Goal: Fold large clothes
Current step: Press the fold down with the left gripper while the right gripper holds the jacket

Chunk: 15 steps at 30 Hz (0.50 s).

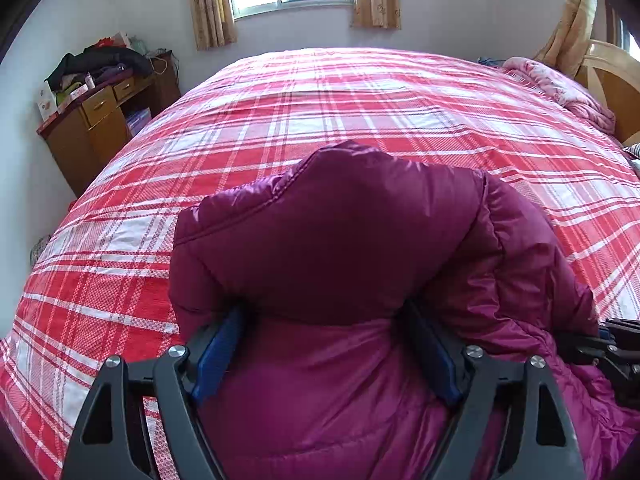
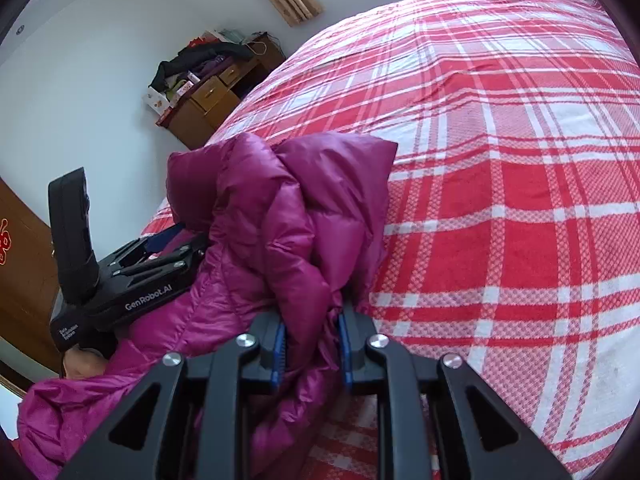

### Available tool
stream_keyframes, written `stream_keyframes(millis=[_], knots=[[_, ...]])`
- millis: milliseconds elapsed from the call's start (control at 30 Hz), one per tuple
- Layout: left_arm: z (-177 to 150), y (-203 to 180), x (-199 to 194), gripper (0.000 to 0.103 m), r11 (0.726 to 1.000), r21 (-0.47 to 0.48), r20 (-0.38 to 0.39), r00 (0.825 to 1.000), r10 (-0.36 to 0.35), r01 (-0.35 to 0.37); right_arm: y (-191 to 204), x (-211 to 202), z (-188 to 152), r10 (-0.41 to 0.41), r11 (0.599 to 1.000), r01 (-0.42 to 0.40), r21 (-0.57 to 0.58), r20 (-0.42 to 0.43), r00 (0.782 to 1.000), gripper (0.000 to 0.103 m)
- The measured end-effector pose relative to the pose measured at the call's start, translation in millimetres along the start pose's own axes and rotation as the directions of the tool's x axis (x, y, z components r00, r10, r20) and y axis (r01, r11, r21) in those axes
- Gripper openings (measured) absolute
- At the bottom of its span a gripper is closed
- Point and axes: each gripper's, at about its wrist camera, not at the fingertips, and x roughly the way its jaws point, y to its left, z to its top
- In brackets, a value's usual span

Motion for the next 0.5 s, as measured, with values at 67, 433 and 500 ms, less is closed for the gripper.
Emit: stream_keyframes(millis=[67, 433, 500], knots=[[-0.9, -2.2, -1.5, 0.083, 1.0, 0.01, 0.005, 1.0, 0.017, -0.017, 7.3, 0.0, -1.4, -0.027, 1.0, 0.027, -0.013, 0.005, 1.0, 0.021], [-3.3, -10.1, -7.2, 0.083, 0.995, 0.053, 0.025, 0.996, 0.084, -0.085, 62.8, -72.1, -17.0, -0.154, 0.974, 0.179, -0.138, 0.173, 0.973, 0.03], [-3.2, -11.2, -7.8, 0.083, 0.994, 0.059, 0.027, 0.995, 0.093, -0.095, 70.1, -77.0, -21.0, -0.084, 0.983, 0.107, -0.147, 0.154, 0.985, 0.03]])
